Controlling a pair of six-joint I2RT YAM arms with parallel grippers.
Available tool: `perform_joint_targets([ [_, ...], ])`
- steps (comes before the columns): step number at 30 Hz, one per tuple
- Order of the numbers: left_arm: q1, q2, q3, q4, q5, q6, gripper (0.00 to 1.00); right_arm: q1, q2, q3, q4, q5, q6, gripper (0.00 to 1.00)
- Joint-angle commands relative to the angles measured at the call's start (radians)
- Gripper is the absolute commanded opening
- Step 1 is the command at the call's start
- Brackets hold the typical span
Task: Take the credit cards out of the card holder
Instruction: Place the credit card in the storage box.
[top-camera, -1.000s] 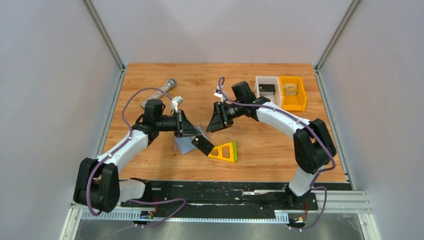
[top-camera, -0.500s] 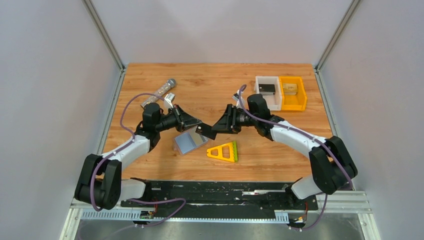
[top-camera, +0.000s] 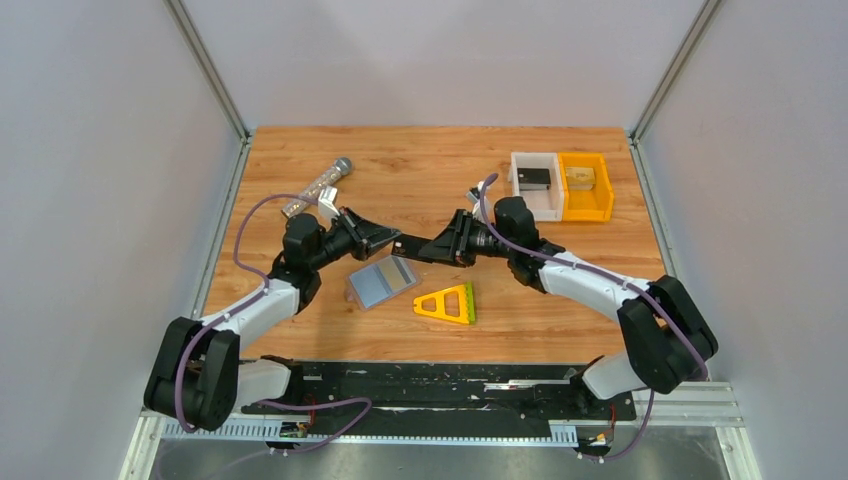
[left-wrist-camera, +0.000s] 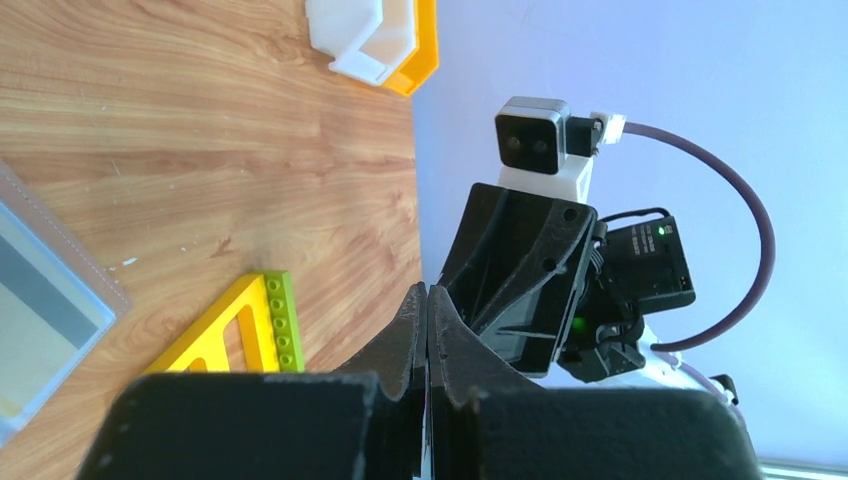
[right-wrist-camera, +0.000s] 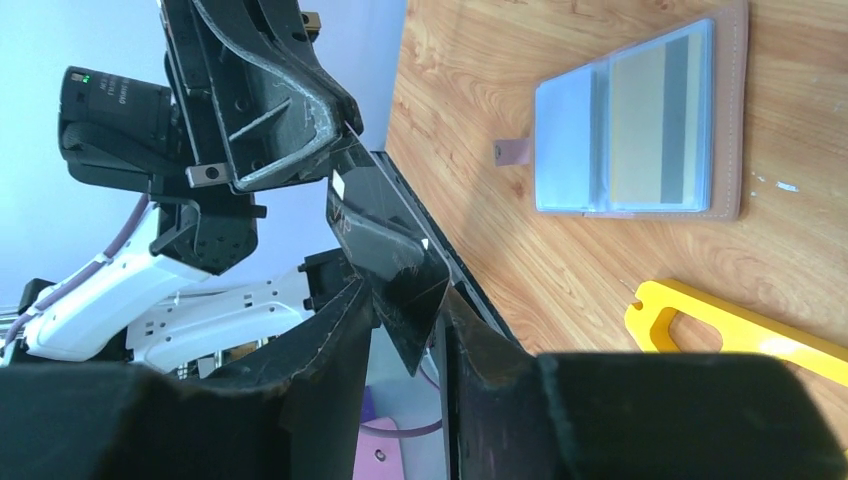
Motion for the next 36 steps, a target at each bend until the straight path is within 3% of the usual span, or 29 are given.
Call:
perform_joint_targets([
  [1,-0.006,-0.049,-0.028,0.044,-0.064,-0.015,0.0,0.008,-0.044,-0.01,0.083,0.038,0.052,0.32],
  [12,-0.007,-0.103,-0.074,-0.012,-0.133,-0.041,0.0,0.008,-0.061,-0.053,0.146,0.034,0.091,0.17],
  [16,-0.007,-0.119,-0.082,-0.024,-0.146,-0.036,0.0,0.008,-0.065,-0.08,0.194,0.026,0.103,0.01],
  [18,-0.007,-0.121,-0.079,-0.034,-0.144,-0.025,0.03,0.008,-0.069,-0.085,0.226,0.015,0.098,0.0],
  [19,-0.007,-0.121,-0.077,-0.04,-0.139,-0.02,0.07,0.008,-0.073,-0.082,0.228,0.011,0.088,0.0],
  [21,-0.007,-0.126,-0.068,-0.08,-0.139,0.005,0.33,0.002,-0.085,-0.058,0.18,0.011,0.047,0.0],
  [23,-0.007,-0.142,-0.057,-0.135,-0.139,0.037,0.52,-0.013,-0.097,-0.027,0.108,0.005,-0.013,0.0],
  [25,-0.007,-0.171,-0.043,-0.202,-0.141,0.079,0.63,-0.044,-0.107,0.0,0.042,-0.02,-0.069,0.0],
  [29,-0.007,-0.204,0.011,-0.364,-0.13,0.181,0.76,-0.139,-0.126,0.043,-0.067,-0.098,-0.164,0.0],
  [33,-0.007,-0.203,0.079,-0.5,-0.086,0.33,0.97,-0.271,-0.143,0.117,-0.231,-0.154,-0.314,0.0],
  [36,-0.007,-0.205,0.115,-0.578,-0.052,0.403,1.0,-0.376,-0.127,0.21,-0.4,-0.17,-0.45,0.0],
])
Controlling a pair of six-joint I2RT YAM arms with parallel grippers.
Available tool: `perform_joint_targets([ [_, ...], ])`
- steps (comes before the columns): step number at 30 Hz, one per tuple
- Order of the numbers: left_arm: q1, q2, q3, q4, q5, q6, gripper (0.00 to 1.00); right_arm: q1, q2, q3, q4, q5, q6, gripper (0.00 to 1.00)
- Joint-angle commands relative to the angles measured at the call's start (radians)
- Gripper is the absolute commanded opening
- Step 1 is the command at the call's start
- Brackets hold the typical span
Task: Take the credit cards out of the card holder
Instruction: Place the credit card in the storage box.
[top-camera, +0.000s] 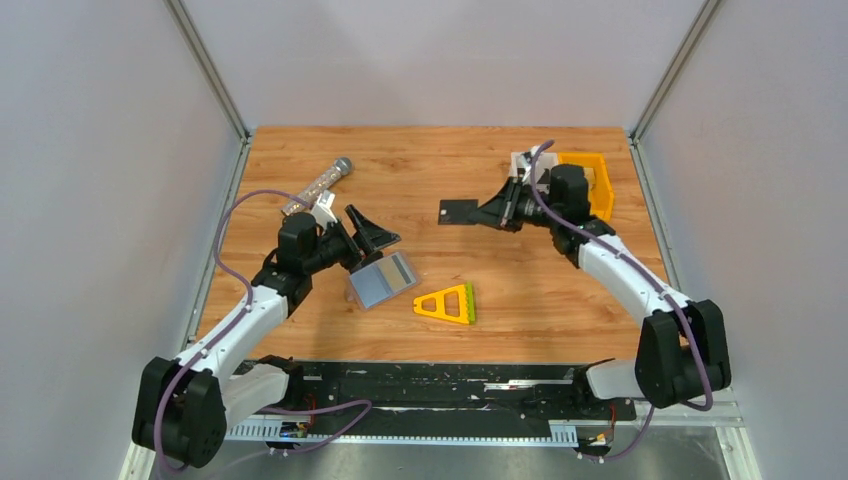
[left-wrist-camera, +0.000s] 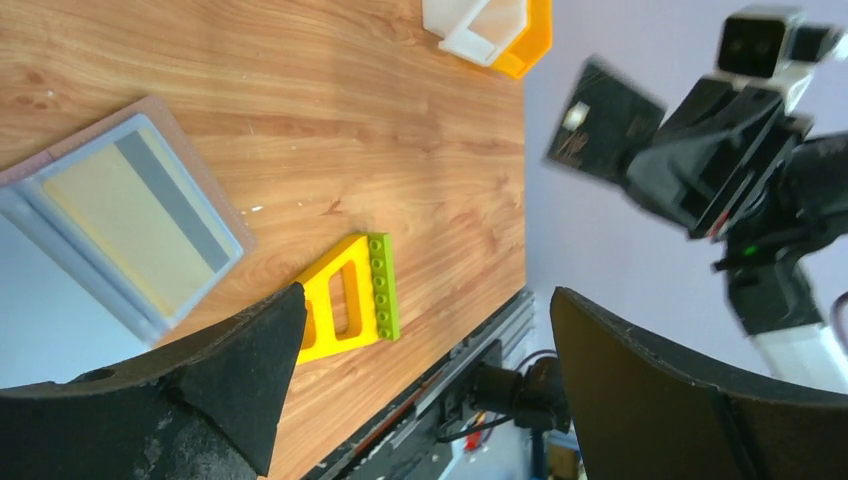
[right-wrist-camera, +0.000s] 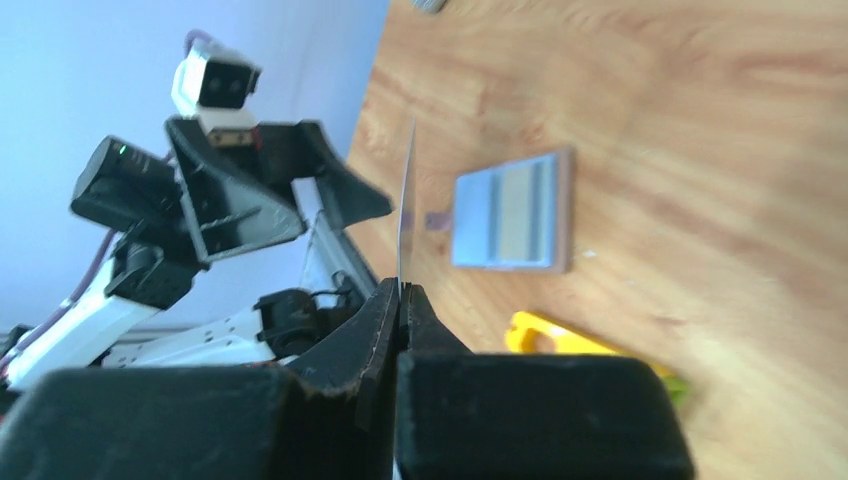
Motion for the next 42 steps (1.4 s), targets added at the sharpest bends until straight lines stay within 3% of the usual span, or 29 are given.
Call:
perform_joint_targets([
  [1,0.0,-0.023,0.093,-0.195,0.056,0.212,1.0,-0.153,-0.01,0.165,-0.276,-0.061,-0.266,0.0],
  [9,0.0,-0.018,0.223,-0.419,0.113,0.442,1.0,-0.433,0.183,0.457,-0.583,-0.037,-0.493,0.0],
  [15,0.0,0.012,0.28,-0.484,0.157,0.541,1.0,-0.523,0.413,0.707,-0.792,0.021,-0.611,0.03],
  [26,0.0,0.048,0.289,-0.505,0.116,0.587,1.0,-0.536,0.731,1.024,-0.897,0.036,-0.636,0.04],
  [42,0.0,0.041,0.281,-0.507,0.104,0.587,1.0,-0.53,0.865,1.141,-0.908,0.001,-0.627,0.05],
])
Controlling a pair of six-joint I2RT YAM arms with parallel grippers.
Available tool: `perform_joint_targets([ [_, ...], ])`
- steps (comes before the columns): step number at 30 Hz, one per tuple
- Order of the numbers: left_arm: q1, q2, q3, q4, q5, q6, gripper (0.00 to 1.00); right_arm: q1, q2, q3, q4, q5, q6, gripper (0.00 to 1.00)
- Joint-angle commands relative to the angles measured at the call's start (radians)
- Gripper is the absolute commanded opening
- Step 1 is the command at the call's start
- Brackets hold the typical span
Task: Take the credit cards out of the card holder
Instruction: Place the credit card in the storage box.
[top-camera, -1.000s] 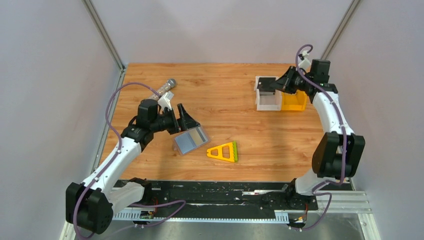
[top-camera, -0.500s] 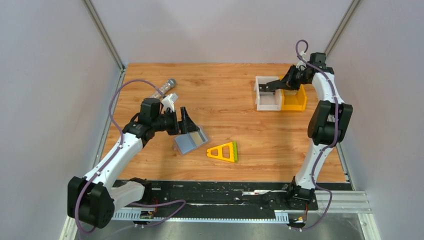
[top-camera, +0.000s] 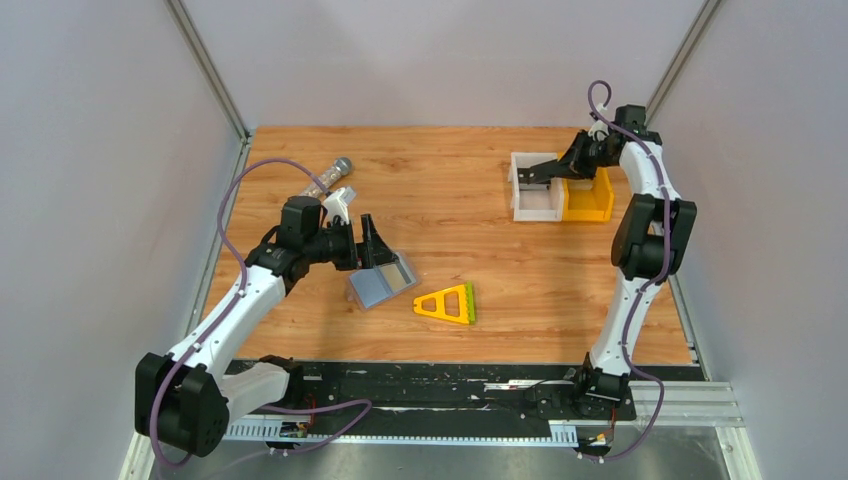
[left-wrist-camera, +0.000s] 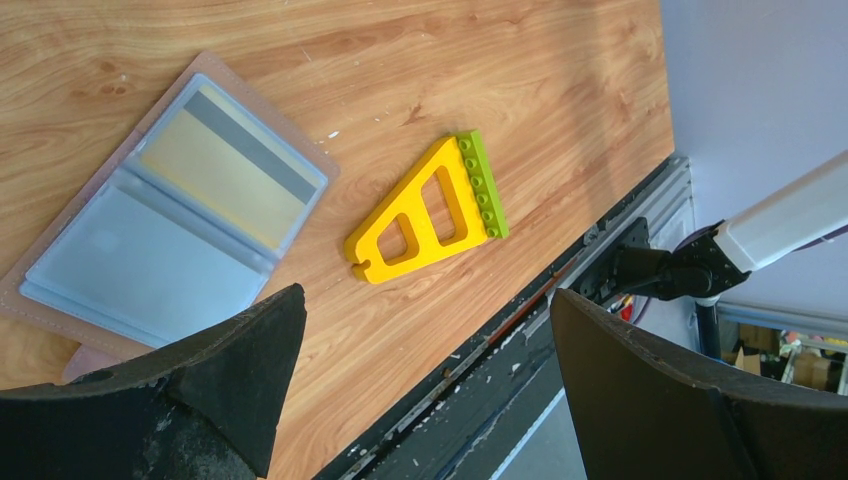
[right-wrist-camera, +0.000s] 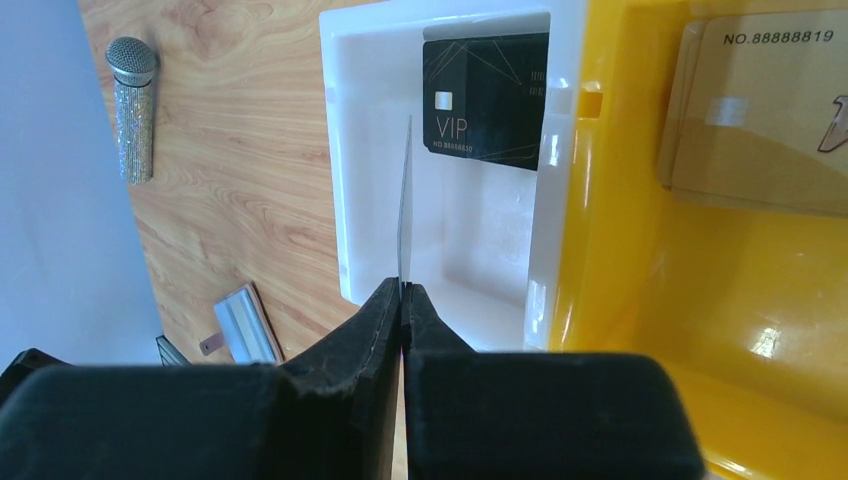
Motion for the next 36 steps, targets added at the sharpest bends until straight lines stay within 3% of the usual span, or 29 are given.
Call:
perform_joint_targets([
  [1,0.0,-0.014,0.024,0.007,-0.004,0.023,1.0,0.007,0.027,0.072,-0.003,-0.035,-0.008,0.05],
  [20,0.0,-0.008,0.037,0.009,-0.002,0.01,1.0,0.035,0.131,0.181,-0.015,0.006,-0.015,0.09],
  [27,0.0,-0.002,0.035,0.02,0.001,-0.001,1.0,0.035,0.169,0.232,-0.013,0.01,-0.013,0.0],
  [36,0.0,-0.004,0.033,0.017,0.002,0.001,1.0,0.033,0.151,0.234,0.006,0.023,-0.009,0.0],
])
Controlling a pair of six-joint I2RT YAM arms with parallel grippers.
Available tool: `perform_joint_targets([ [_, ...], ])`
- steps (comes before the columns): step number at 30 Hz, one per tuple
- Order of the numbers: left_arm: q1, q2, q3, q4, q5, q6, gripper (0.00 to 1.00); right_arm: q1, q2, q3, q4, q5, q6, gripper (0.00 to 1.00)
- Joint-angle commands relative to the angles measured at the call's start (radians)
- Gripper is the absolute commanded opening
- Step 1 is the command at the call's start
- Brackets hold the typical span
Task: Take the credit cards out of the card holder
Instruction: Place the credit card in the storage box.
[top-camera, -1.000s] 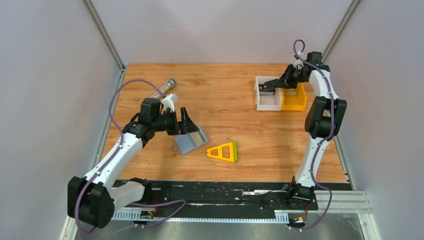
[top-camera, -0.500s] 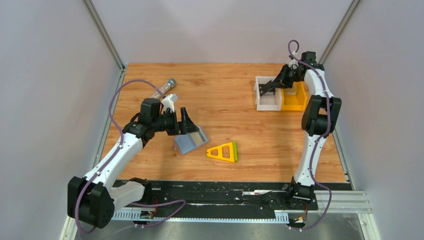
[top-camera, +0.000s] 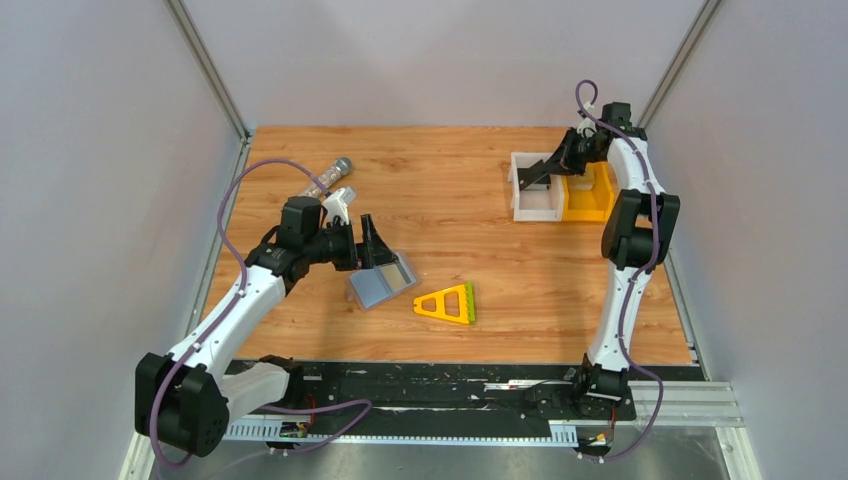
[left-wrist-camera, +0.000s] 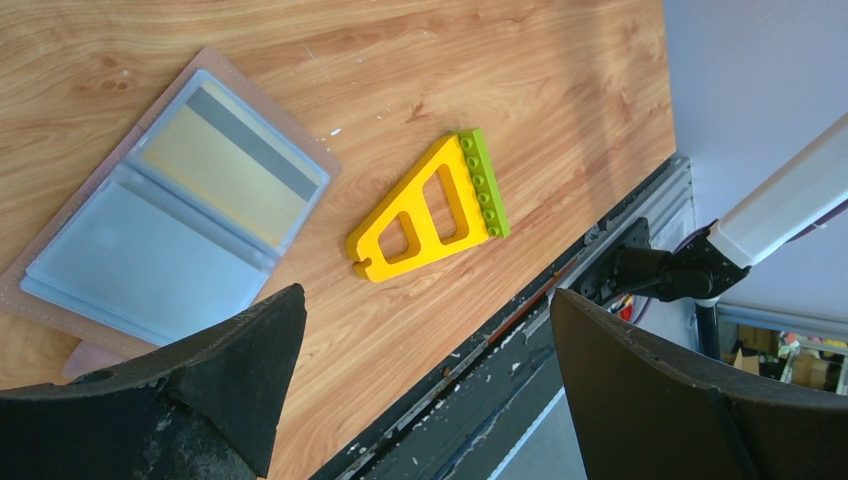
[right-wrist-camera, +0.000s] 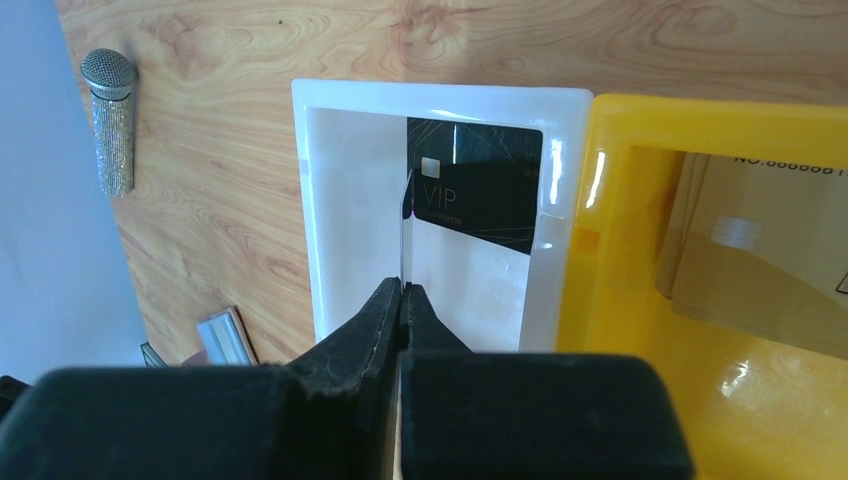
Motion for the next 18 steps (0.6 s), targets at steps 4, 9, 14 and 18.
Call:
perform_joint_targets([
  [4,0.0,-0.003,0.033,0.023,0.003,0.004,1.0,0.0,-0.025,0.036,0.057,0.017,0.002,0.0],
  [9,0.0,-0.003,0.032,0.023,0.003,0.003,1.0,0.0,-0.035,0.021,0.099,0.027,0.014,0.0],
  [14,0.0,0.002,0.03,0.029,0.002,0.0,1.0,-0.001,-0.044,-0.006,0.166,0.026,0.041,0.0],
  [18,0.0,0.01,0.031,0.037,0.005,-0.006,1.0,-0.004,-0.033,-0.007,0.192,0.022,0.067,0.0],
])
